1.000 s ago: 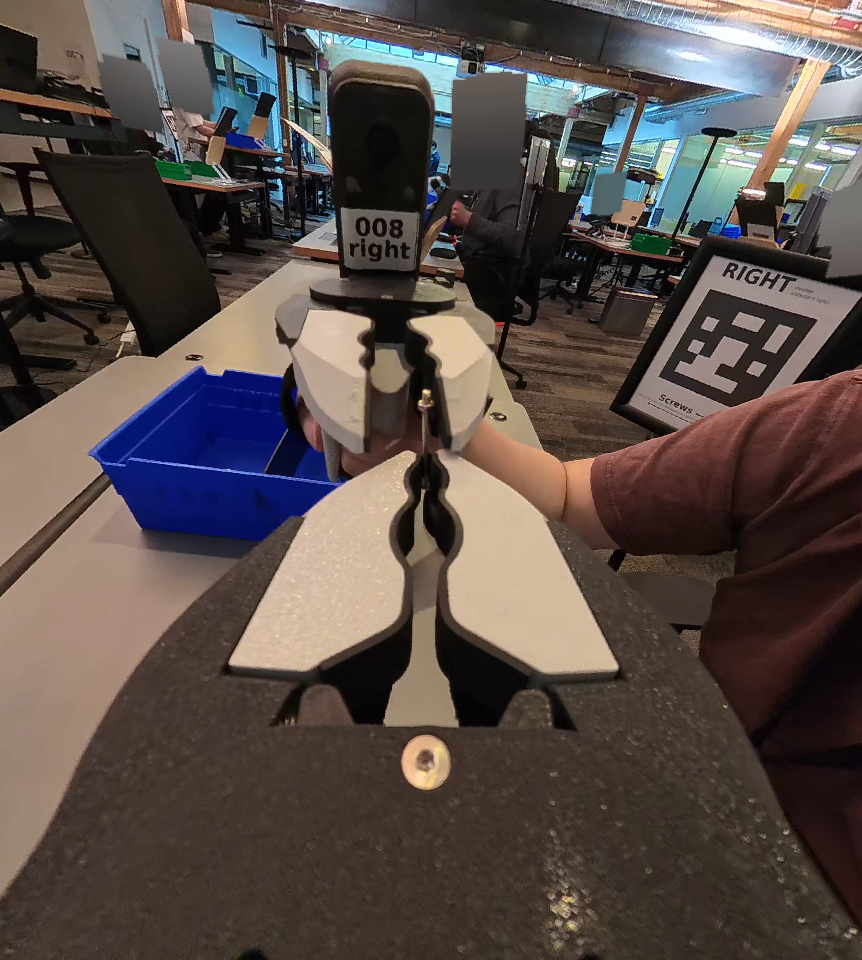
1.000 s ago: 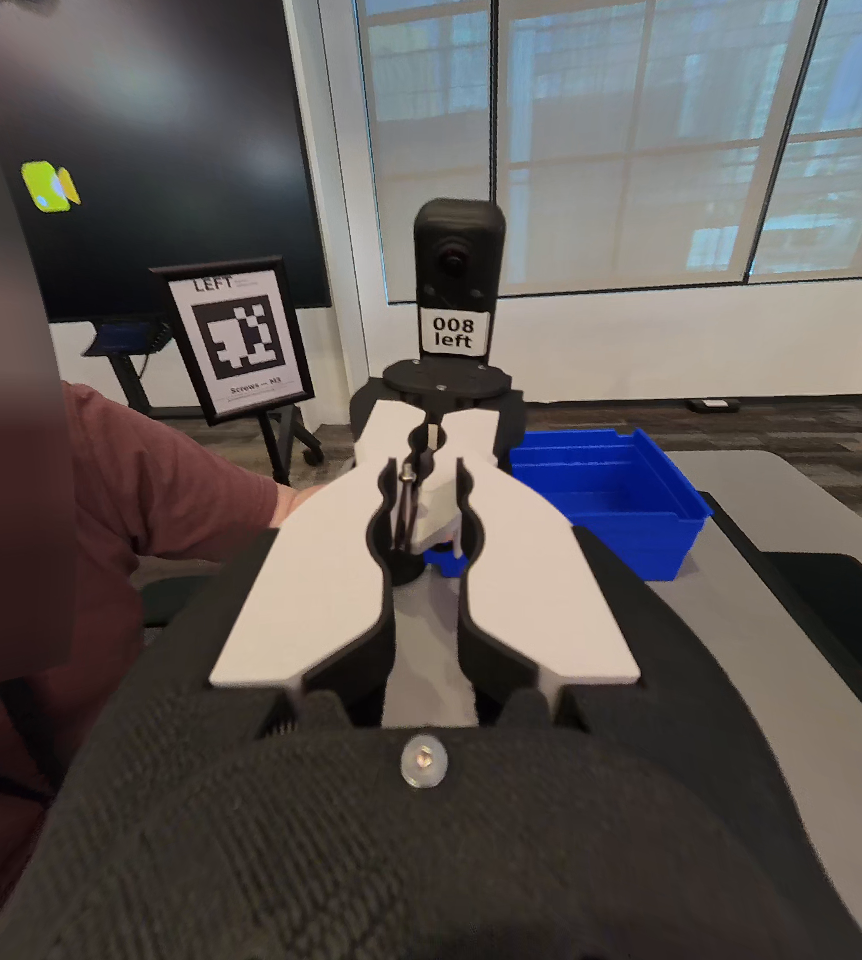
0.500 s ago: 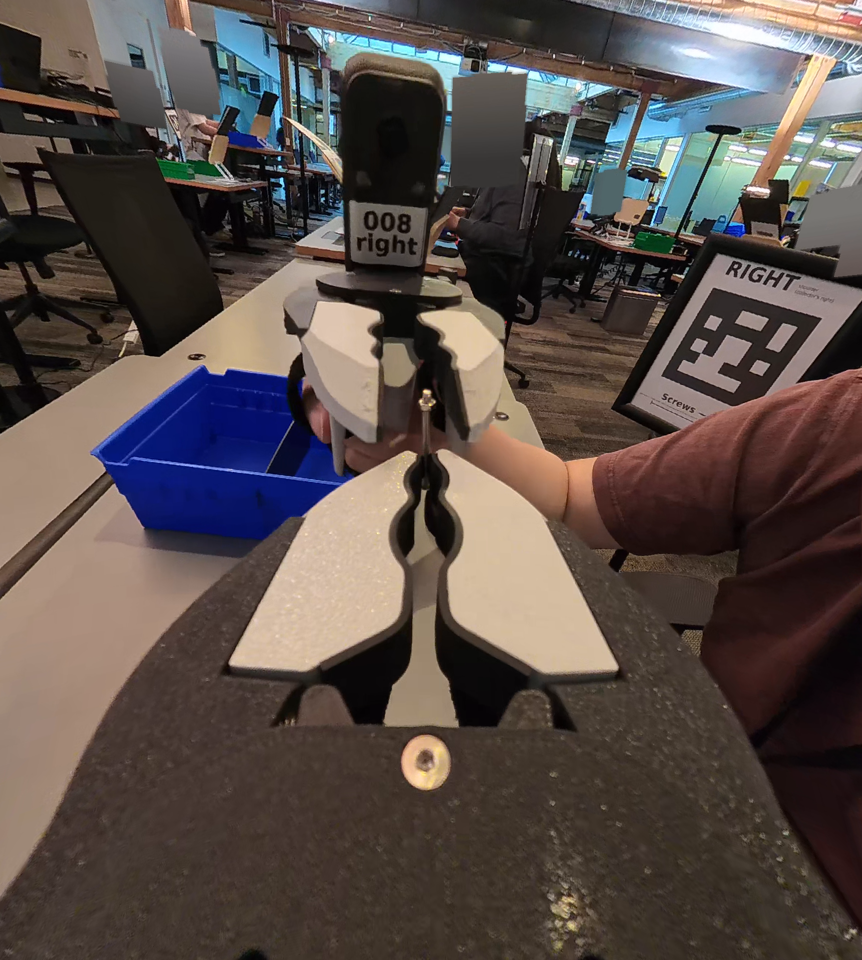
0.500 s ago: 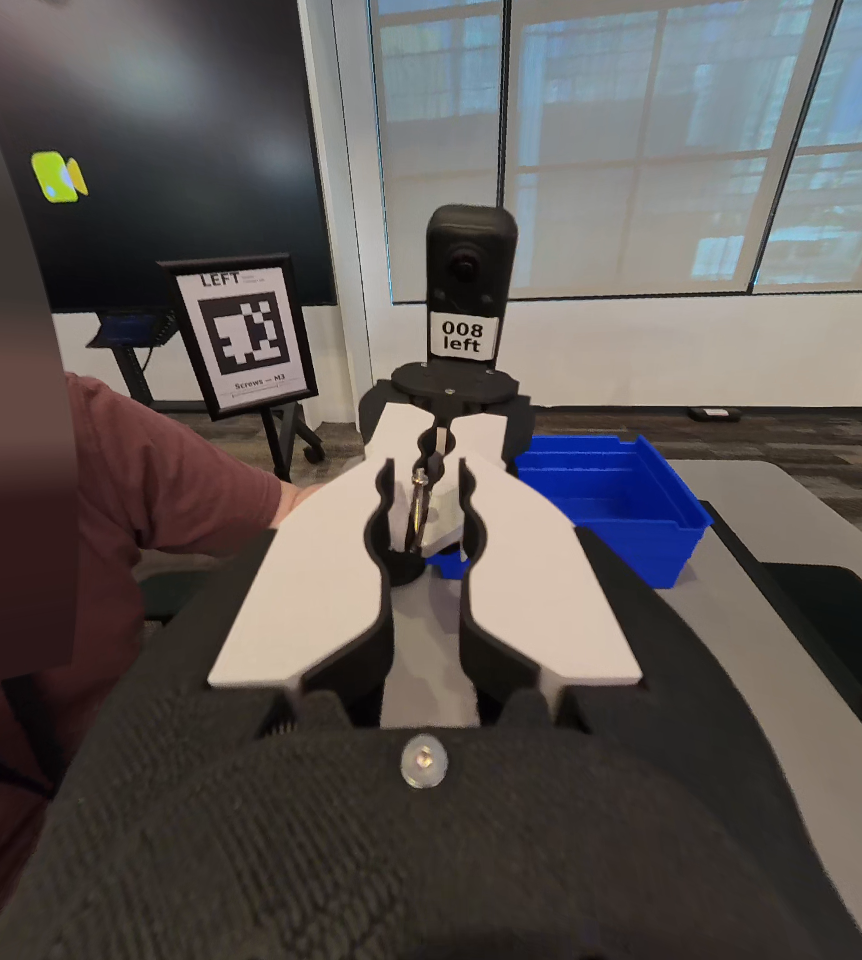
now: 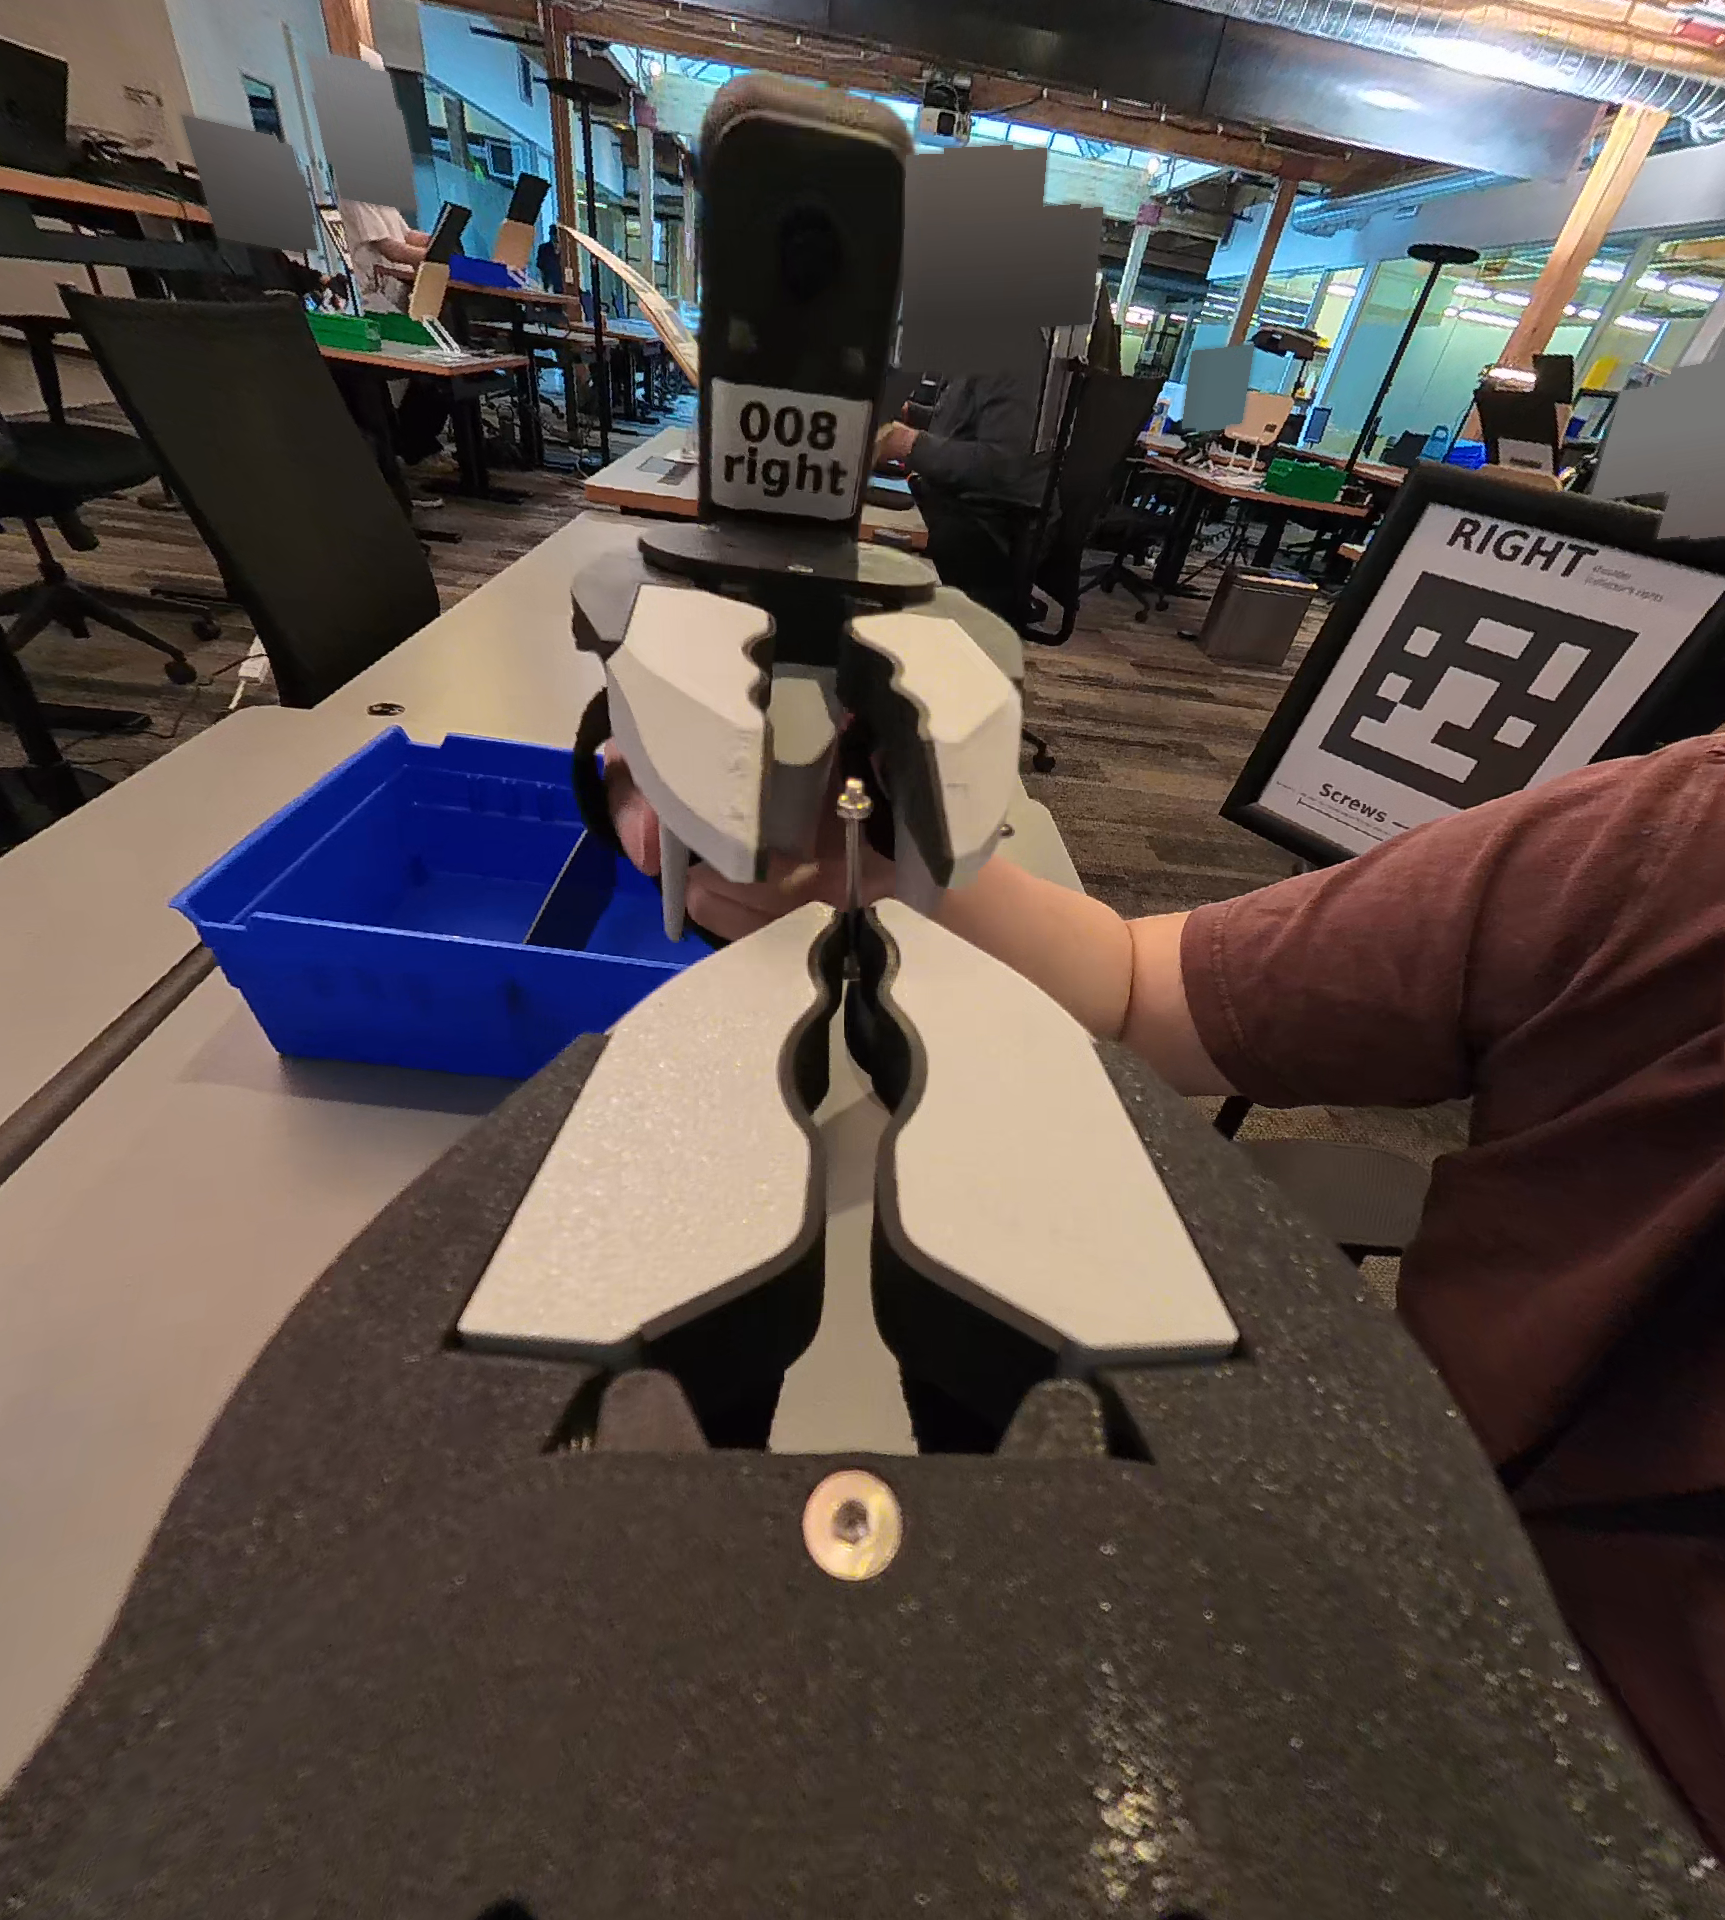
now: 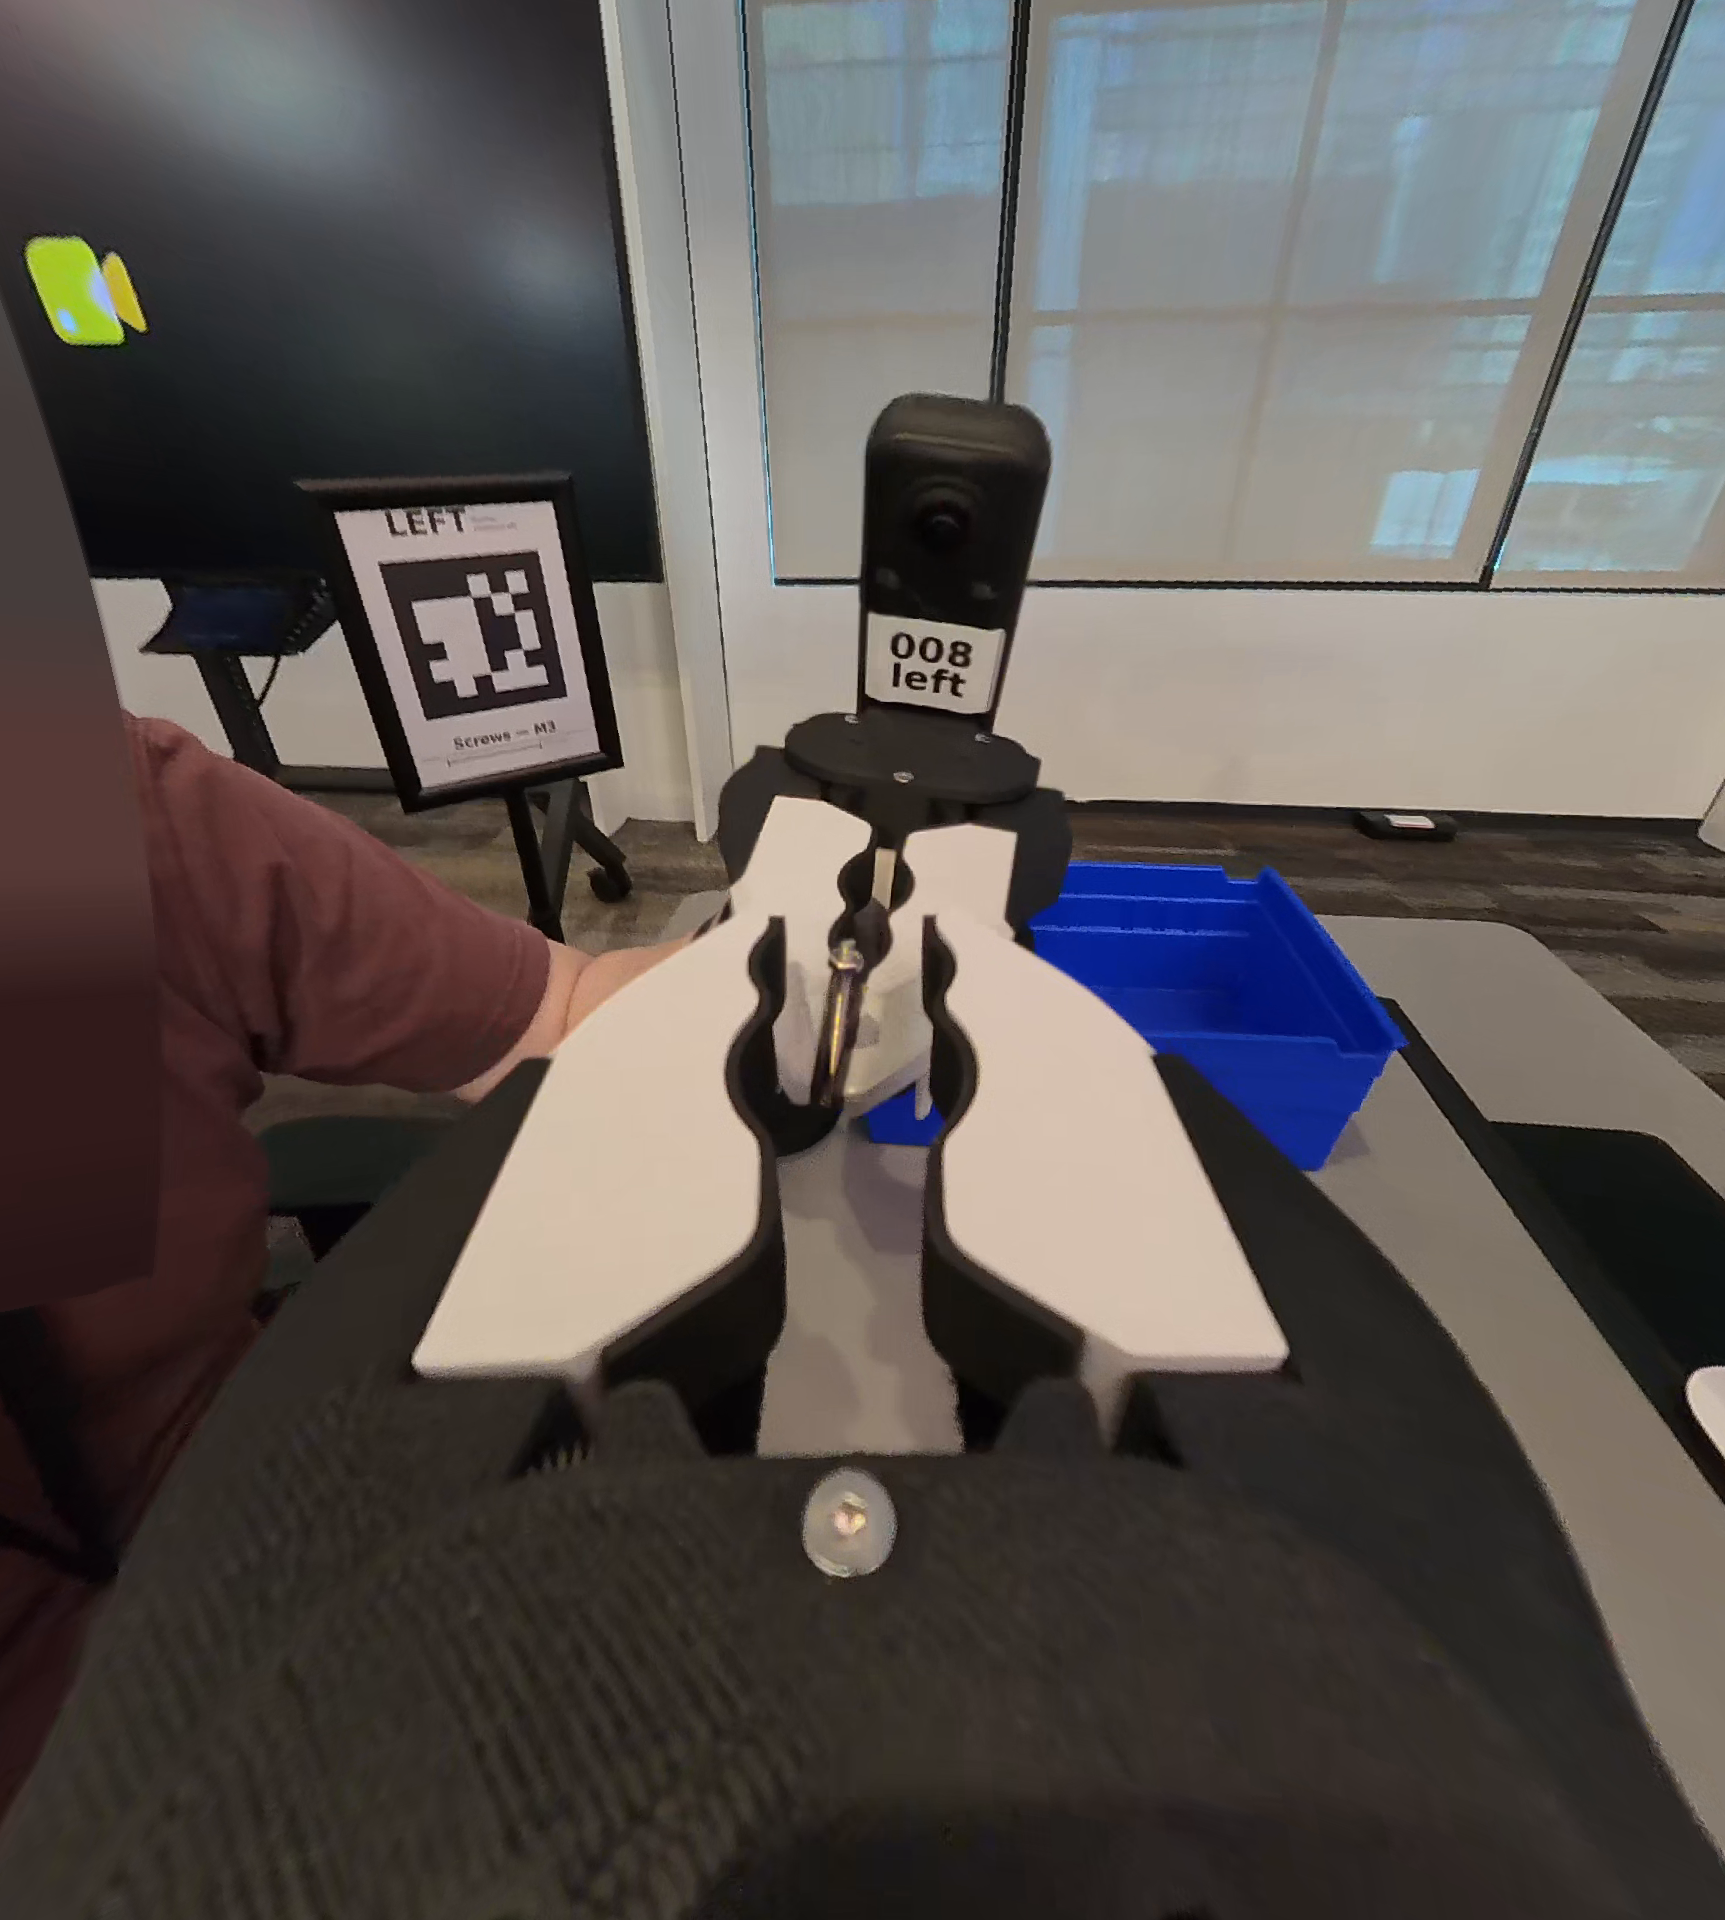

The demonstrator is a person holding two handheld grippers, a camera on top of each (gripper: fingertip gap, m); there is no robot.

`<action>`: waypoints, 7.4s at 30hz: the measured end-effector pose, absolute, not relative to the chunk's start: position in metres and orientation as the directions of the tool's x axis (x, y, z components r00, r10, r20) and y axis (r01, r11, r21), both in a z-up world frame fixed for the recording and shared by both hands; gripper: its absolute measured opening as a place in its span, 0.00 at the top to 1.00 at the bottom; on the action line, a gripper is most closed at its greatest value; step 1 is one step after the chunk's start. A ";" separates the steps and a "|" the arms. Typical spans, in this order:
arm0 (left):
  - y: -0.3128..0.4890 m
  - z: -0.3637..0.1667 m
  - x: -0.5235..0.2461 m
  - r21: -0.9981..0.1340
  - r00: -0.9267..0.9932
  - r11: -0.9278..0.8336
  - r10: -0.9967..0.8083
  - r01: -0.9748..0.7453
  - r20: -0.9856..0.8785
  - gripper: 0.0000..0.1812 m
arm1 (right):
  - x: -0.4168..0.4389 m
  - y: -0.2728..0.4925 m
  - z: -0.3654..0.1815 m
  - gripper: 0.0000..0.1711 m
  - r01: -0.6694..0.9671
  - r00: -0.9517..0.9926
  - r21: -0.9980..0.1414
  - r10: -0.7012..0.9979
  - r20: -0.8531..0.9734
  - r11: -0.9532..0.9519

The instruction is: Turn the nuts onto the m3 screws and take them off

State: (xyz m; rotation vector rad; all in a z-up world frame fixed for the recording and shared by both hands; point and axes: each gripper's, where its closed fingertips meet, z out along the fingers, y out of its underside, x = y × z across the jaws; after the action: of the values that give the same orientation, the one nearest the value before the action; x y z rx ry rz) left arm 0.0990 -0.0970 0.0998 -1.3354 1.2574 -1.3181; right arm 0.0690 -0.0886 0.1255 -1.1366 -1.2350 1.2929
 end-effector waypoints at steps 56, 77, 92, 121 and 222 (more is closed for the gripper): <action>-0.095 0.103 0.097 -0.987 -0.064 -0.142 -0.987 -0.074 0.147 0.99 | 0.086 -0.075 0.129 0.84 -0.085 -0.117 -0.992 0.989 -0.088 -0.098; -0.098 0.099 0.100 -0.987 -0.067 -0.137 -0.987 -0.088 0.143 0.99 | 0.080 -0.086 0.131 0.85 -0.094 -0.173 -0.989 0.980 -0.098 -0.116; -0.098 0.100 0.100 -0.987 -0.069 -0.136 -0.987 -0.086 0.143 0.99 | 0.082 -0.087 0.134 0.85 -0.102 -0.168 -0.989 0.982 -0.090 -0.108; -0.098 0.100 0.101 -0.986 -0.071 -0.140 -0.987 -0.088 0.147 0.99 | 0.084 -0.084 0.128 0.86 -0.063 -0.150 -0.994 0.985 -0.081 -0.091; -0.075 0.136 0.049 -0.992 0.135 -0.120 -0.984 -0.035 0.115 0.85 | 0.382 0.123 -0.093 0.98 0.494 0.867 -0.487 0.451 0.213 -0.720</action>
State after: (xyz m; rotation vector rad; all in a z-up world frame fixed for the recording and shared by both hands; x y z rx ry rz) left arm 0.0485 -0.0747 0.1364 -1.3879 1.0828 -1.1731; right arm 0.3823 0.1226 -0.0930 -2.4927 -0.6865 -0.1060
